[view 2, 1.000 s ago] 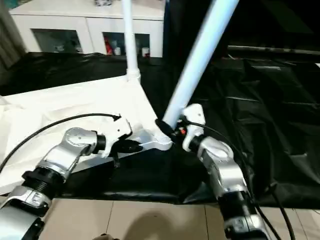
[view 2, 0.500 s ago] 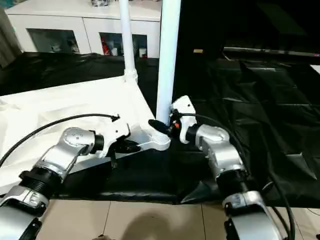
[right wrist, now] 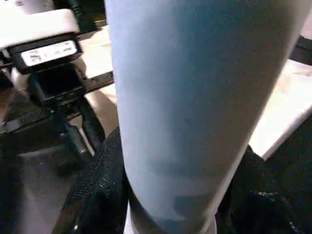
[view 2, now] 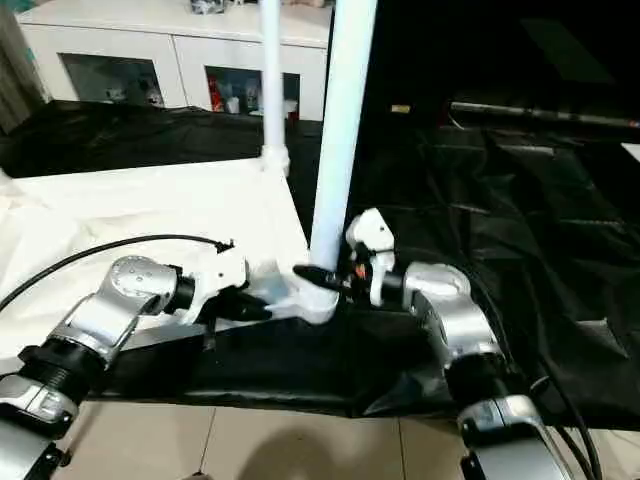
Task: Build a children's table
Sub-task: Rotate leg to tighten
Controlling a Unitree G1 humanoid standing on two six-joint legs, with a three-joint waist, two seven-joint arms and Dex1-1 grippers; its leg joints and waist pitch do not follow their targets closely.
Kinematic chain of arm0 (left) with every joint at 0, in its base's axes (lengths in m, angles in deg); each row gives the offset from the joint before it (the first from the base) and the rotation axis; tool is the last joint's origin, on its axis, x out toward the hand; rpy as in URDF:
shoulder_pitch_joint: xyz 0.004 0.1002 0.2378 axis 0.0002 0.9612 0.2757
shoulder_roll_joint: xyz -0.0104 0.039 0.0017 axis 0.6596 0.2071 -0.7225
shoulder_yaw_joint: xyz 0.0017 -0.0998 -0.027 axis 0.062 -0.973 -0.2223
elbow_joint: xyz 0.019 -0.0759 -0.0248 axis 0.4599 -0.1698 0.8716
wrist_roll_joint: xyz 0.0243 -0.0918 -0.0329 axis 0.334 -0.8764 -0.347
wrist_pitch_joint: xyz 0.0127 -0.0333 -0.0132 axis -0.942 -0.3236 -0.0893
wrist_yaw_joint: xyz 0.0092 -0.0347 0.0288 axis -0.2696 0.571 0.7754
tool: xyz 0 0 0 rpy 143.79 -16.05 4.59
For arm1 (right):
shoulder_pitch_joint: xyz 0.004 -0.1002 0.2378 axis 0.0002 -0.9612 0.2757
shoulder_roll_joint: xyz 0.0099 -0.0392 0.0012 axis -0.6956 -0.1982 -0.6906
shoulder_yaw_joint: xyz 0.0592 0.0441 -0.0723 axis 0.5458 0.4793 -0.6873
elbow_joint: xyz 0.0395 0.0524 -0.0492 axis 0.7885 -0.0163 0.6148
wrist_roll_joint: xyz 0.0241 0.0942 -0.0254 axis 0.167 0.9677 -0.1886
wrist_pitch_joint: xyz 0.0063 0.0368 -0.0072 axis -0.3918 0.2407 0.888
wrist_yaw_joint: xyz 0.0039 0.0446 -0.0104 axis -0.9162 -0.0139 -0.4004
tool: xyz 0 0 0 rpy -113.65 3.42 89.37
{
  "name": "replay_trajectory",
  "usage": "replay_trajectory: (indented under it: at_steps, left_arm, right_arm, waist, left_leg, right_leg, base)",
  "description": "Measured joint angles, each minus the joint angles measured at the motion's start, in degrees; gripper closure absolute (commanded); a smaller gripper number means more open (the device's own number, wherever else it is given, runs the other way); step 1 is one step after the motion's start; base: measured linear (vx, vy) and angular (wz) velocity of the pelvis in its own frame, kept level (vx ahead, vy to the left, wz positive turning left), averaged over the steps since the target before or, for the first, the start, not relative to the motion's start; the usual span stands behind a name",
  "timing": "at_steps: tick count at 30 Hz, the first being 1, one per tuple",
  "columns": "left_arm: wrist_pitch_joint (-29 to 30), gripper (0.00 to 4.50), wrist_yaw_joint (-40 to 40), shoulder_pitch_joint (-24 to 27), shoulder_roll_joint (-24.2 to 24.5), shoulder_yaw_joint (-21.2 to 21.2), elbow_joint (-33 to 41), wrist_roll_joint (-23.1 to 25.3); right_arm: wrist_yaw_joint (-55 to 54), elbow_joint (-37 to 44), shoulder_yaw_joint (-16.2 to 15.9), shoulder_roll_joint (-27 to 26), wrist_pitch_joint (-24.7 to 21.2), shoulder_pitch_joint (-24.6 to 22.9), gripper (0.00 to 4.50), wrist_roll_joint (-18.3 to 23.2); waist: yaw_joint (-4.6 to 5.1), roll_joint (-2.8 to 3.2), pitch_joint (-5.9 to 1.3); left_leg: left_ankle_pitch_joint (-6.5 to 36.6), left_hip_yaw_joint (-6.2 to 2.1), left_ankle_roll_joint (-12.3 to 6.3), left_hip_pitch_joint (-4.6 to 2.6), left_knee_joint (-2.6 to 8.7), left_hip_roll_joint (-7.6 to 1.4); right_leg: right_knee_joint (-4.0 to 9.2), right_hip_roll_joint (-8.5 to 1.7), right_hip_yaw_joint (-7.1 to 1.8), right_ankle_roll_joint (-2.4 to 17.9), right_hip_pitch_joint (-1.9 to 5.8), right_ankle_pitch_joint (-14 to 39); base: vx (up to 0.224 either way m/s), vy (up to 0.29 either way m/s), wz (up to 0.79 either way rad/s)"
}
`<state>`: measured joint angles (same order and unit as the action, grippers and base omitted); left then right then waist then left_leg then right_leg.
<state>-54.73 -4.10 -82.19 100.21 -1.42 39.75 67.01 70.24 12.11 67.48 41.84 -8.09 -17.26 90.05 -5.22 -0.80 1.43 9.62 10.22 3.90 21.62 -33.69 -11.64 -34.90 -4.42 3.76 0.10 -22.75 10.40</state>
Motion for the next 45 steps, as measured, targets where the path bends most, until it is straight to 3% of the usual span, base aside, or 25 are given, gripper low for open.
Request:
replay_trajectory:
  at_steps: [5, 10, 14, 15, 16, 20, 21, 22, 23, 24, 25, 26, 27, 28, 29, 30, 33, 39, 42, 45]
  left_arm:
    - [-0.1, 4.5, -0.4, -0.5, -0.5, -0.3, -1.3, 0.1]
    - [0.4, 4.5, -7.0, -3.3, -3.8, -1.0, -7.1, 1.5]
    - [2.9, 4.5, -12.0, -5.7, -6.8, -2.4, -11.3, 1.4]
    - [4.7, 4.5, -14.7, -7.2, -8.4, -3.1, -13.4, 1.4]
    - [6.1, 4.5, -17.2, -8.4, -9.6, -3.4, -14.8, 1.6]
    - [10.6, 4.5, -26.4, -12.5, -14.9, -4.7, -19.6, 1.8]
    - [11.7, 4.5, -29.2, -13.7, -16.6, -5.1, -21.2, 1.8]
    - [12.2, 4.5, -30.8, -14.3, -17.5, -5.4, -22.1, 1.8]
    - [12.3, 4.5, -31.9, -14.8, -17.9, -5.5, -22.5, 1.8]
    - [12.4, 4.5, -32.6, -15.6, -18.7, -5.4, -23.1, 1.8]
    - [12.4, 4.5, -33.6, -15.8, -19.7, -5.3, -23.4, 2.0]
    - [11.9, 4.5, -34.1, -16.0, -19.3, -5.7, -23.3, 2.0]
    - [11.6, 4.5, -34.0, -16.0, -19.0, -6.0, -23.6, 2.0]
    - [11.6, 4.5, -34.1, -16.1, -19.2, -6.0, -24.1, 2.0]
    - [11.6, 4.5, -34.2, -16.4, -19.5, -6.0, -24.5, 2.0]
    - [11.6, 4.5, -34.3, -16.8, -19.6, -6.1, -24.6, 1.9]
    - [11.2, 4.5, -34.6, -17.3, -19.5, -6.3, -24.8, 1.7]
    - [10.2, 4.5, -34.9, -18.2, -19.6, -6.3, -27.1, 1.8]
    - [9.8, 4.5, -34.8, -18.2, -19.5, -6.3, -27.3, 1.8]
    - [8.9, 4.5, -34.4, -18.2, -19.3, -6.3, -27.6, 1.8]
  right_arm:
    - [-0.7, -0.5, 0.1, -0.1, 1.4, -0.3, 2.61, 0.0]
    - [-10.6, -6.3, 0.9, -2.5, 2.7, 2.9, 2.61, -1.5]
    - [-20.3, -11.6, 2.0, -5.4, 3.1, 6.2, 2.61, -2.3]
    - [-25.0, -14.3, 2.8, -6.7, 3.1, 8.0, 2.61, -2.6]
    - [-28.9, -16.2, 3.4, -7.7, 3.0, 9.4, 2.61, -3.0]
    - [-42.0, -22.0, 4.5, -10.3, 3.1, 13.9, 2.61, -4.1]
    - [-46.1, -24.0, 5.0, -11.2, 3.1, 15.4, 2.61, -4.4]
    - [-48.5, -25.2, 5.5, -11.8, 3.1, 16.2, 2.61, -4.6]
    - [-50.0, -25.9, 5.8, -12.1, 3.1, 16.7, 2.61, -4.7]
    - [-51.0, -25.9, 6.4, -12.0, 3.3, 17.0, 2.61, -4.7]
    - [-51.6, -25.8, 7.0, -11.9, 3.6, 16.8, 2.61, -4.7]
    - [-52.2, -26.6, 7.2, -12.1, 3.5, 17.6, 2.61, -4.7]
    - [-52.5, -27.4, 7.2, -12.5, 3.6, 18.2, 2.61, -4.7]
    - [-52.8, -28.2, 7.2, -12.6, 3.6, 18.5, 2.61, -4.7]
    - [-53.2, -28.3, 7.3, -12.6, 3.7, 18.7, 2.61, -4.7]
    - [-53.7, -28.4, 7.4, -12.6, 4.0, 19.0, 2.61, -4.8]
    - [-54.3, -29.6, 7.7, -12.8, 5.0, 20.0, 2.61, -4.8]
    - [-55.5, -31.9, 8.1, -13.5, 5.8, 21.0, 2.61, -5.1]
    - [-55.3, -32.5, 8.2, -13.5, 6.5, 21.5, 2.61, -5.2]
    - [-53.2, -33.3, 9.1, -13.3, 8.3, 21.4, 1.91, -5.2]
  waist:
    - [-0.04, 0.14, 0.09]
    - [0.58, 0.55, 0.5]
    - [1.98, 1.0, 0.85]
    - [2.29, 1.34, 1.06]
    - [2.51, 1.53, 1.22]
    - [3.08, 1.64, 1.82]
    - [3.12, 1.68, 2.02]
    - [3.2, 1.88, 2.13]
    - [2.99, 2.24, 2.42]
    - [1.84, 1.87, 2.78]
    - [0.46, 0.62, 2.46]
    - [-0.29, -1.83, 1.99]
    - [-1.12, -1.68, 1.83]
    - [-2.74, -1.02, 1.16]
    - [-3.07, 0.0, 0.55]
    - [-3.11, 0.12, 0.4]
    - [-2.83, 0.15, 0.36]
    - [-2.04, 0.18, 0.4]
    - [-1.72, 0.18, 0.42]
    - [-1.57, 0.19, 0.43]
  left_leg:
    - [0.0, 0.0, 0.02, -0.47, 0.09, 0.01]
    - [0.0, -0.26, 0.02, -1.04, 0.15, 0.03]
    - [0.0, -1.1, 0.0, -1.14, 0.65, 0.0]
    - [0.0, -1.35, 0.0, -1.16, 0.73, 0.02]
    - [0.0, -1.37, 0.0, -1.15, 0.72, 0.02]
    - [0.0, -1.14, -0.01, -1.34, 1.07, 0.03]
    - [0.1, -1.13, -0.01, -1.62, 1.27, 0.0]
    - [0.1, -1.16, -0.02, -1.66, 1.44, -0.22]
    - [0.0, -1.22, 0.01, -1.27, 1.88, -0.52]
    - [0.0, -0.43, 0.01, -1.08, 2.08, -0.58]
    - [0.0, 1.32, 0.02, -0.85, 1.98, -0.72]
    - [0.3, 2.69, 0.14, -1.32, 1.1, -0.47]
    - [1.4, 1.87, 0.16, -1.18, 0.34, -0.3]
    - [2.0, -0.59, -0.67, -0.73, -0.99, 0.27]
    - [1.2, -1.6, 0.6, -0.8, -0.26, 0.51]
    - [0.2, -2.02, 1.6, -0.5, -0.09, 0.18]
    - [0.2, -2.0, 1.65, -0.2, 0.12, -0.27]
    - [0.4, -1.67, 1.88, -0.57, 0.82, -0.22]
    - [0.4, -1.27, 1.8, -0.6, 0.83, -0.2]
    - [0.5, -1.09, 1.63, -0.58, 0.83, -0.2]
  right_leg:
    - [0.02, 0.0, -0.01, -0.3, 0.4, 0.2]
    - [0.49, -0.01, 0.3, -0.4, 0.68, 0.2]
    - [2.44, -0.45, 2.21, -0.4, 1.31, 0.2]
    - [3.03, -0.74, 3.0, -0.4, 1.89, 0.2]
    - [3.24, -0.96, 3.38, -0.4, 1.94, 0.2]
    - [3.5, -1.01, 3.38, -0.3, 1.87, 0.3]
    - [3.84, -1.03, 3.86, -0.3, 1.91, 0.3]
    - [4.27, -1.22, 4.89, -0.3, 2.12, 0.3]
    - [3.79, -1.49, 5.59, -0.3, 2.87, 0.6]
    - [-1.7, -1.81, 4.7, 0.8, 2.07, 4.1]
    - [-4.96, -1.99, 2.73, 1.2, 2.5, 5.6]
    - [-6.1, -1.76, 0.06, -0.7, 1.79, 7.7]
    - [-6.21, -1.83, 0.11, -0.5, 1.41, 7.7]
    - [-5.82, -1.53, 0.56, -0.5, 1.69, 7.7]
    - [-5.45, -0.75, 0.95, -0.1, 1.55, 7.1]
    - [-5.25, -0.28, 0.96, 0.5, 1.26, 6.5]
    - [-3.92, 0.41, 1.03, 0.4, 1.21, 5.4]
    - [-2.03, 0.34, 0.73, 0.4, 1.87, 4.5]
    - [-1.91, 0.19, 0.46, 0.3, 1.86, 4.5]
    - [-1.82, 0.17, 0.35, 0.2, 1.84, 4.4]
  base:
    - [0.0, 0.0, 0.0]
    - [-0.025, 0.003, -0.02]
    - [-0.032, 0.011, -0.05]
    - [-0.027, 0.05, -0.12]
    - [-0.03, 0.052, -0.11]
    - [-0.008, 0.013, -0.03]
    - [0.0, 0.0, 0.0]
    - [0.0, 0.0, 0.0]
    - [0.0, 0.0, 0.0]
    - [-0.075, -0.036, 0.04]
    - [0.024, -0.144, 0.11]
    - [0.024, -0.144, 0.11]
    - [0.145, -0.178, -0.13]
    - [0.121, -0.103, -0.24]
    - [0.121, -0.103, -0.24]
    - [0.093, -0.045, -0.09]
    - [0.0, 0.0, 0.0]
    - [0.0, 0.0, 0.0]
    - [0.0, 0.0, 0.0]
    - [0.0, 0.0, 0.0]
